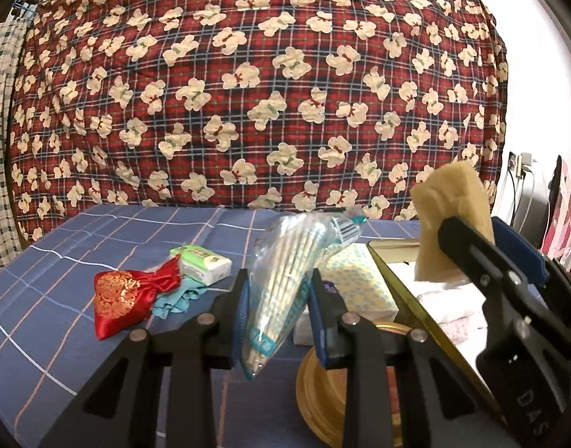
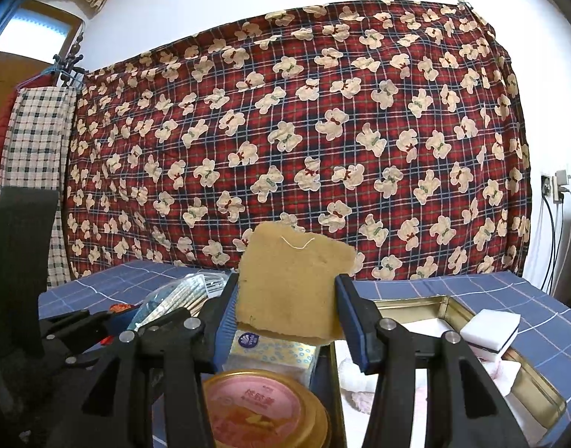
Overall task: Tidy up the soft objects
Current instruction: 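Lift and carry the swab bag and tan sponge in both tools toward the gold tray, then lower the swab bag and tan sponge into the tray and open both tools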
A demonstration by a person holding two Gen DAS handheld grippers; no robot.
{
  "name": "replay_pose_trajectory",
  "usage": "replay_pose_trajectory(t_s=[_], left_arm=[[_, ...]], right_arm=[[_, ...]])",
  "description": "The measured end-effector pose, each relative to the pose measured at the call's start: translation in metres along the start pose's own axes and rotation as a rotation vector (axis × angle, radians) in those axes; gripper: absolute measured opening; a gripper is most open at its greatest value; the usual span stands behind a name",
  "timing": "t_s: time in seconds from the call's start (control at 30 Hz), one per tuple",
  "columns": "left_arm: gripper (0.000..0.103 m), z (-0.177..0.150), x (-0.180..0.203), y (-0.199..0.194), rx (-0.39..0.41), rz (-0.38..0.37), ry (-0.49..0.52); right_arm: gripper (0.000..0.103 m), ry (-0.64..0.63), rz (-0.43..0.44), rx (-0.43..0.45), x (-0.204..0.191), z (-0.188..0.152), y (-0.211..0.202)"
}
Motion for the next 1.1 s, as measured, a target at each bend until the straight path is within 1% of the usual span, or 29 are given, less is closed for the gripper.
replay_pose_trajectory(t_s=[0.2,0.37,0.83,0.93,1.1], left_arm=[[0.027,0.008,0.008,-0.003,0.002,-0.012,0.008],[0.027,0.016,0.019,-0.006,-0.006,-0.037,0.022],[0.027,0.032,0.064,-0.012,-0.058,-0.125,0.076],[0.027,0.038,0.076,-0.010,-0.081,-0.163,0.075],[0.027,0.044,0.100,-0.006,-0.109,-0.201,0.101]], right_arm=[[0.053,-0.001,-0.008,0.008,0.006,0.004,-0.007],[0.053,-0.002,-0.016,0.022,0.018,0.015,-0.017],[0.053,0.024,-0.074,0.033,0.068,0.037,-0.034],[0.053,0.043,-0.069,0.017,0.083,0.043,-0.033],[0.053,0.104,-0.050,-0.048,0.120,0.054,-0.021]])
Point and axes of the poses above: each gripper's, at about its wrist camera, not at the fingertips, and y roughly the way its jaws point, x to its right, z to its top, the point moved 6 cm from there along y, roughly the way its jaws point, and after that the axes turned 5 degrees about z, right-handed, at the moved point
